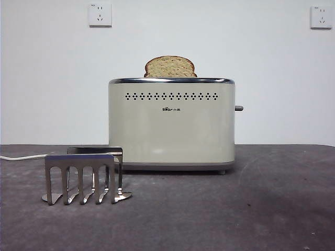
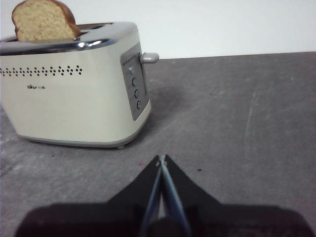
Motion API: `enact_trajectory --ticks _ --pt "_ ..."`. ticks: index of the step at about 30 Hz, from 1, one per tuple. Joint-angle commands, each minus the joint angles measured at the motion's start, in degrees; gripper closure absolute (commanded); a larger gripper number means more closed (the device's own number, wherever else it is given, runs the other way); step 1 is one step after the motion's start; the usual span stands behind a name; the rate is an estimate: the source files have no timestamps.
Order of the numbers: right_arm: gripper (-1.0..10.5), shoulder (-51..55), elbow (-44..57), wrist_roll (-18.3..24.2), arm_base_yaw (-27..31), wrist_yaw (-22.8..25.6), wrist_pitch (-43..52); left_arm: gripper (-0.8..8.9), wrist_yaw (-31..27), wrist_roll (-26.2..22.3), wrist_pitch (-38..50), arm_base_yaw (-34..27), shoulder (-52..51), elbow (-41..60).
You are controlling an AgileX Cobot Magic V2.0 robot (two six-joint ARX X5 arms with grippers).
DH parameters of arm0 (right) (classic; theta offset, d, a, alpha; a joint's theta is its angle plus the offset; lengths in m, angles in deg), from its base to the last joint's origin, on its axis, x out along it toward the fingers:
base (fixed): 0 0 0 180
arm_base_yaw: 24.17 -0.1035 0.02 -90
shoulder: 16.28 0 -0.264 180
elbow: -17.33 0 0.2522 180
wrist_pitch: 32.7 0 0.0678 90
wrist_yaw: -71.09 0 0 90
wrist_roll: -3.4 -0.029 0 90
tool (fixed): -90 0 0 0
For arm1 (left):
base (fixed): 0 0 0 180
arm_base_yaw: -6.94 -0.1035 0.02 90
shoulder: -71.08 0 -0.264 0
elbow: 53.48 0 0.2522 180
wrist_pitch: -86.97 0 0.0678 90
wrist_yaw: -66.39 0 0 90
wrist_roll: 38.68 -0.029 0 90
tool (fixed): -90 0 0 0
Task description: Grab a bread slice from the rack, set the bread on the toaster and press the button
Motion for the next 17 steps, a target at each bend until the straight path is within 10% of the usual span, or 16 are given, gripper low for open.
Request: enact_trajectory --ticks 1,17 --pt "9.5 1.1 1.6 -1.4 -0.1 0.5 0.6 8.17 -0.1 0.6 0.2 -0.1 -0.2 0.8" --pt "9.5 3.3 3.3 -4.2 -0.2 1.6 -2.1 8.17 -0.1 0.6 0.2 -0.1 -0.2 0.8"
